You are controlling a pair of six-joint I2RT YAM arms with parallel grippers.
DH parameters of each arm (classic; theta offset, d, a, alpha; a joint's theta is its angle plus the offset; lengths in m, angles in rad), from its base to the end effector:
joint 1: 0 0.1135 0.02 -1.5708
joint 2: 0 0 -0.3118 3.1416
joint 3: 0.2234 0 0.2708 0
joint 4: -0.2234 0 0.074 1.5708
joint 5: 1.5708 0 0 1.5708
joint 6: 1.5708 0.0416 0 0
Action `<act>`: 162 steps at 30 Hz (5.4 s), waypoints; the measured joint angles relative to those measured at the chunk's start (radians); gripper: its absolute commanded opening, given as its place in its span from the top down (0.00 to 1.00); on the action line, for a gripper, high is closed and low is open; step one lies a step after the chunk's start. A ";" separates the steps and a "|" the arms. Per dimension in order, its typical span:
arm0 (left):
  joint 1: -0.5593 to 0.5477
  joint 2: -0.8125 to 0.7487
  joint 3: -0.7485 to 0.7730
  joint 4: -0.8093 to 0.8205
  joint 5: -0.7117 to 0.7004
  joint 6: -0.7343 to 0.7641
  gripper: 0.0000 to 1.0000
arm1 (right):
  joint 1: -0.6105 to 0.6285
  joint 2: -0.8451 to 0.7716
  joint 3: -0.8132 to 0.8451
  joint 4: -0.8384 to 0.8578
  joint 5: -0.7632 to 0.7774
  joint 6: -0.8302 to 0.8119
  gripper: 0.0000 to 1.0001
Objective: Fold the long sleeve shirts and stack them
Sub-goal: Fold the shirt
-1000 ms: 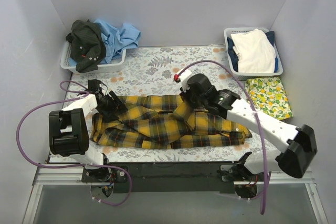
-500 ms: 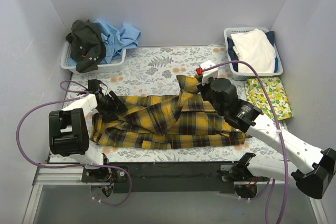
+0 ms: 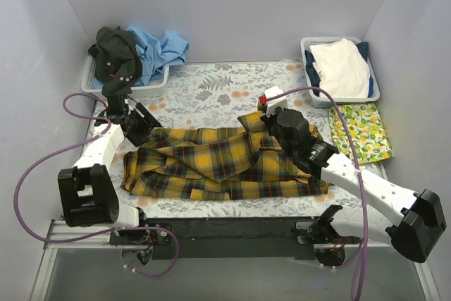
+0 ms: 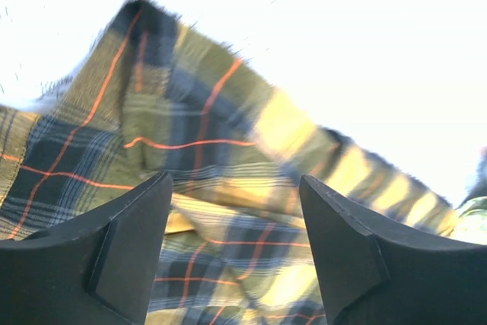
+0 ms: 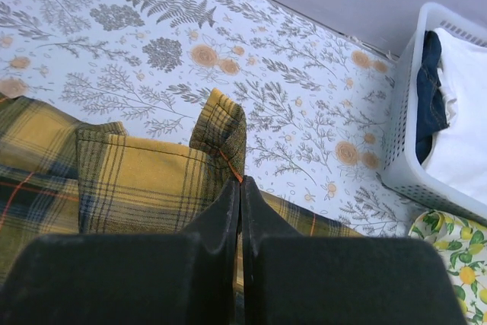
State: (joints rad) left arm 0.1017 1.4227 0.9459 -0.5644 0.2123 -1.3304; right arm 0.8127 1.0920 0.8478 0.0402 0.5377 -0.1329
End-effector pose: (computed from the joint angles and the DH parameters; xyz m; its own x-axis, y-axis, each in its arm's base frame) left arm 0.2934 0.0211 0.2550 -0.2109 -0.9759 0.0563 -0.8323 0.1490 -0.5340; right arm 0.1905 0.1702 0.3624 -0.1011 -0.2723 -0.9569 -0.2948 0.9268 -0.2326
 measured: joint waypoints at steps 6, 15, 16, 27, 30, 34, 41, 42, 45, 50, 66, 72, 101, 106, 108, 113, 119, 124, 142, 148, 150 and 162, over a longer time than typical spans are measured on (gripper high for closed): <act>0.000 -0.074 0.037 0.010 -0.018 -0.008 0.32 | -0.022 0.027 -0.033 0.064 0.067 0.006 0.99; 0.000 -0.072 0.028 0.017 0.034 -0.009 0.33 | -0.034 -0.042 -0.145 0.106 0.182 0.043 0.99; 0.000 -0.070 0.026 0.019 0.044 -0.009 0.33 | -0.034 -0.051 -0.155 0.108 0.189 0.050 0.99; -0.047 0.011 -0.001 0.072 0.147 -0.017 0.33 | -0.034 -0.091 -0.203 0.003 0.197 0.225 0.36; -0.068 0.043 -0.002 0.079 0.148 -0.025 0.33 | -0.034 -0.108 -0.194 -0.127 0.211 0.331 0.32; -0.092 0.072 -0.002 0.094 0.151 -0.032 0.34 | -0.034 -0.207 -0.198 -0.281 0.252 0.461 0.34; -0.151 0.084 0.000 0.125 0.167 -0.043 0.34 | -0.039 -0.241 -0.177 -0.280 0.152 0.423 0.34; -0.156 0.083 0.001 0.128 0.171 -0.046 0.34 | -0.039 -0.172 -0.137 -0.286 0.109 0.406 0.33; -0.158 0.079 0.008 0.131 0.174 -0.048 0.34 | -0.039 0.014 -0.034 -0.294 0.017 0.365 0.32; -0.159 0.079 0.027 0.127 0.168 -0.047 0.34 | -0.039 0.252 0.084 -0.347 -0.126 0.291 0.32; -0.170 0.079 0.028 0.089 0.136 -0.026 0.34 | -0.039 0.519 0.234 -0.491 -0.151 0.283 0.99; -0.170 0.080 0.032 0.074 0.130 -0.012 0.34 | -0.038 0.294 0.085 -0.525 -0.046 0.431 0.99; -0.170 0.096 0.063 0.045 0.127 0.025 0.34 | -0.039 -0.178 -0.144 -0.761 0.264 1.063 0.18; -0.170 0.106 0.069 0.045 0.127 0.029 0.34 | -0.061 -0.061 -0.109 -0.697 0.203 0.978 0.16; -0.170 0.108 0.069 0.045 0.127 0.032 0.34 | -0.100 -0.043 -0.109 -0.671 0.156 0.946 0.16; -0.170 0.108 0.069 0.044 0.127 0.034 0.34 | -0.216 0.013 -0.108 -0.615 0.067 0.871 0.16; -0.171 0.108 0.069 0.042 0.126 0.037 0.34 | -0.306 0.114 -0.059 -0.572 -0.008 0.766 0.17; -0.171 0.108 0.069 0.041 0.121 0.040 0.34 | -0.348 0.163 -0.043 -0.526 -0.048 0.720 0.19; -0.170 0.114 0.069 0.040 0.116 0.044 0.34 | -0.381 0.293 -0.027 -0.492 -0.145 0.699 0.99; -0.171 0.124 0.069 0.040 0.116 0.044 0.34 | -0.381 0.257 -0.027 -0.496 -0.131 0.702 0.99; -0.171 0.125 0.069 0.039 0.113 0.045 0.34 | -0.381 0.214 -0.027 -0.499 -0.113 0.700 0.99; -0.170 0.125 0.104 0.031 0.095 0.044 0.34 | -0.382 0.119 0.004 -0.436 -0.057 0.625 0.99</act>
State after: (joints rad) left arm -0.0685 1.5478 1.0496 -0.5335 0.3069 -1.2865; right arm 0.4309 1.2110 0.8520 -0.3954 0.4805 0.4923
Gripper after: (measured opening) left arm 0.664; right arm 0.030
